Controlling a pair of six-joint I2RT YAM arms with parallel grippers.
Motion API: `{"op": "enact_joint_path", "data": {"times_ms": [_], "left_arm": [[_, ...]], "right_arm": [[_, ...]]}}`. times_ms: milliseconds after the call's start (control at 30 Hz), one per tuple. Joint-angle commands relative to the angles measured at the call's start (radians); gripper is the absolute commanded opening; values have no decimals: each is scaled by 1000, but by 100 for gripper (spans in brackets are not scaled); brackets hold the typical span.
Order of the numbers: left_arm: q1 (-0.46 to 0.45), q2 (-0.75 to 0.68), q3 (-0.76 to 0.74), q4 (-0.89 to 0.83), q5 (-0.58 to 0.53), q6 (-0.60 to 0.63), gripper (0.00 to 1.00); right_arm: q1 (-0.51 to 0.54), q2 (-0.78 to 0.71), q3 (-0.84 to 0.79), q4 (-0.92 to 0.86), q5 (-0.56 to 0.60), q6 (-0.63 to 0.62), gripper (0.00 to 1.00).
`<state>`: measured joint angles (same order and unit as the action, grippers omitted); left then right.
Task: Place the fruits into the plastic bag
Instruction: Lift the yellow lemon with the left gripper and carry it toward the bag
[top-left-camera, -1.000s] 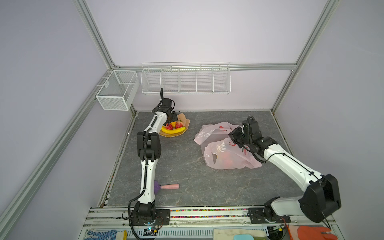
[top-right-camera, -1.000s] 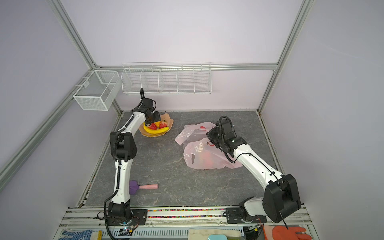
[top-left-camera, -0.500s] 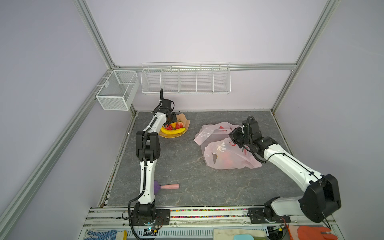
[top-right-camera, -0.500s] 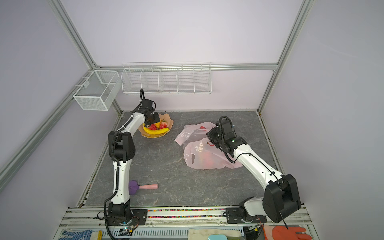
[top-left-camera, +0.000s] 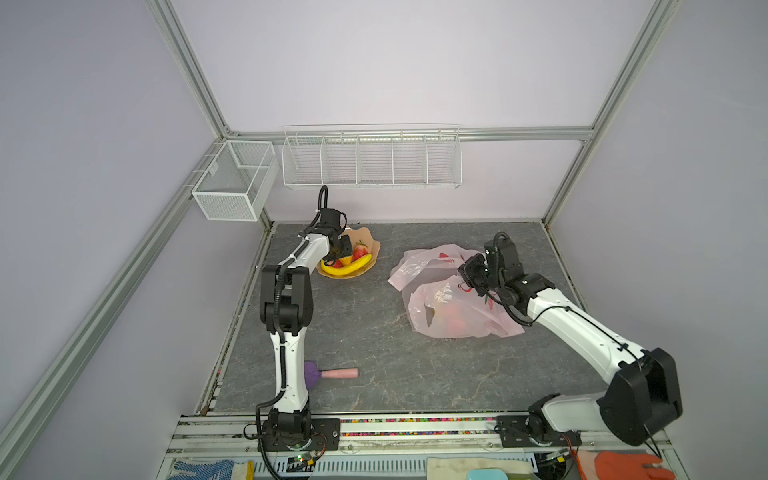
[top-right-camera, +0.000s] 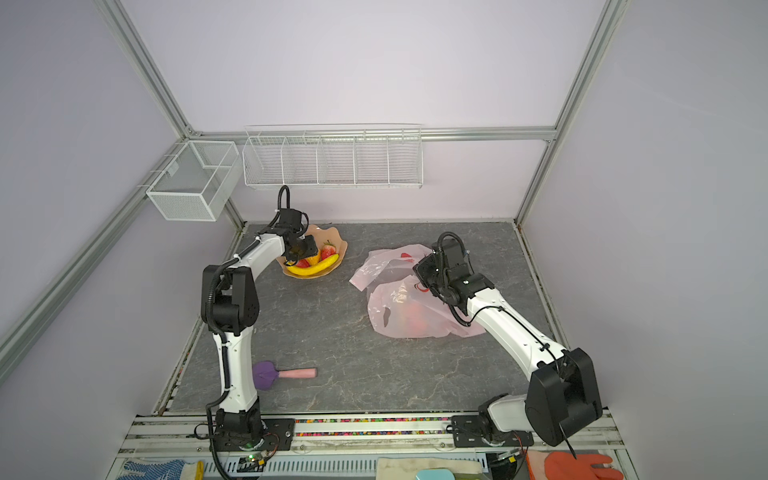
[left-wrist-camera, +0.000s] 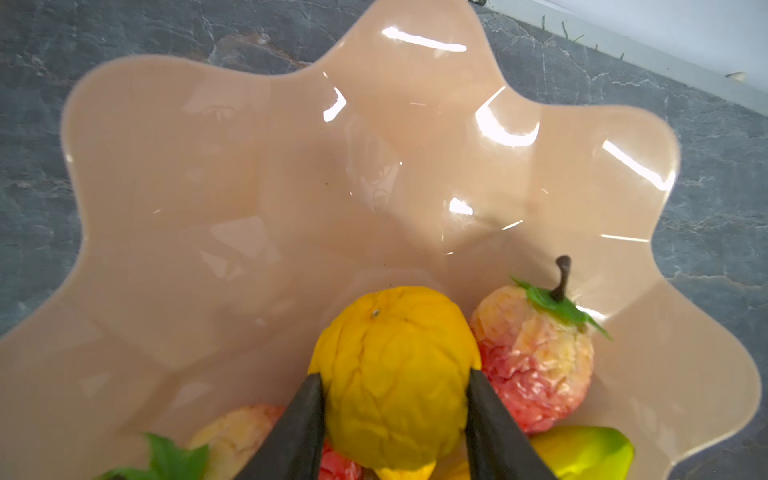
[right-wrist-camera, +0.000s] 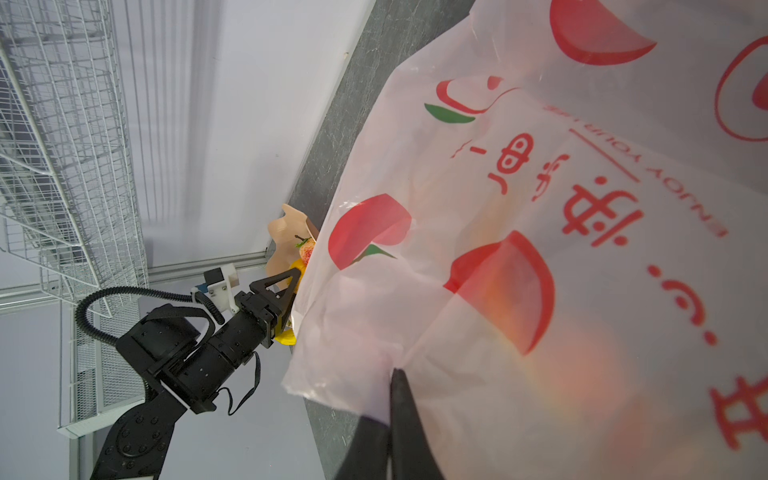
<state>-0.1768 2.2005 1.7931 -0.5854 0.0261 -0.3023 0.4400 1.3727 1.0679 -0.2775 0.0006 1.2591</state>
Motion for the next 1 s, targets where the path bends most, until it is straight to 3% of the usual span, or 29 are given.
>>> {"op": "enact_joint_path", "data": {"times_ms": [0,467,967], "left_arm": [[2,-62,-34,25,6,-2,35],[-9,-205,-124,85,43,38,32],[-80,-492,-341,182,213,204,30]], "right_arm": [[-3,-12,3,4,9,8,6],[-3,-18,1,8,11,9,6],[-4,-18,-2,9,5,8,6]]}}
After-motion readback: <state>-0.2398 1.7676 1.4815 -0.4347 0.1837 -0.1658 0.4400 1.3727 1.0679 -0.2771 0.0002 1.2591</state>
